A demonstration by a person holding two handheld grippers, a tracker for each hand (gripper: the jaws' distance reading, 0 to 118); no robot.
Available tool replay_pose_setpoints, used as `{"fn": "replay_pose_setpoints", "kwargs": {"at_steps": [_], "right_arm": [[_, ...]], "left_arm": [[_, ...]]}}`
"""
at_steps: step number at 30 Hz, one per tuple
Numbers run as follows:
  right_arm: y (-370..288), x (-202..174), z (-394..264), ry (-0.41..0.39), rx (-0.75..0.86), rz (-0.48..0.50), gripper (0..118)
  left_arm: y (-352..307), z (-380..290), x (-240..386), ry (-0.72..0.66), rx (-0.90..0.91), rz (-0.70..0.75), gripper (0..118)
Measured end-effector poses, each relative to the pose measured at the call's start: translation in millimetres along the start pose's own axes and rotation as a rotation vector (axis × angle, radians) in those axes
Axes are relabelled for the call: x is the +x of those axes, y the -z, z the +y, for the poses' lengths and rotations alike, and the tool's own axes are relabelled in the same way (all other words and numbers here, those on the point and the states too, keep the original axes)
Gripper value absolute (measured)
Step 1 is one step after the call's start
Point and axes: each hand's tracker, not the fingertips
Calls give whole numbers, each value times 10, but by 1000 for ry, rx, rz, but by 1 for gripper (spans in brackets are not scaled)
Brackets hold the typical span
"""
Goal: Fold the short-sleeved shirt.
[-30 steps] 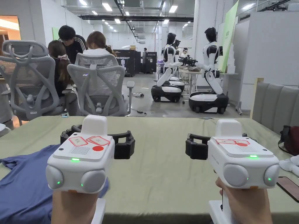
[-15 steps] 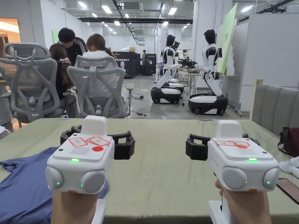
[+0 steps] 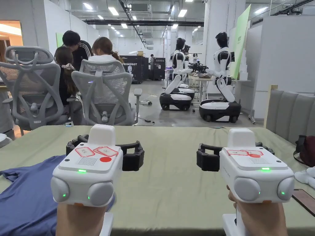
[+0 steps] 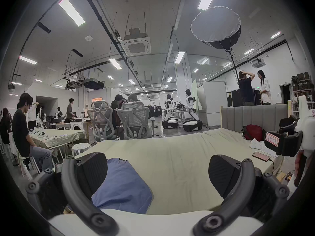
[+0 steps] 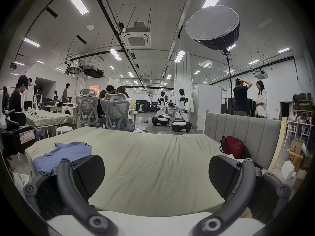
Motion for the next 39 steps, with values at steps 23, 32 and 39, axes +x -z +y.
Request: {"fn": "replay_pose_setpoints", "kwargs": {"at_steps": [23, 32, 39], "right_arm": [[-2, -43, -34, -28, -15, -6, 118], [27, -33, -59, -18, -30, -9, 118], [20, -42, -44, -36, -23, -9, 118]], "left_arm": [[-13, -24, 0, 4, -7, 1, 118], [-4, -6, 16, 24, -3, 10, 118], [14, -15, 18, 20, -15, 2, 118]]}}
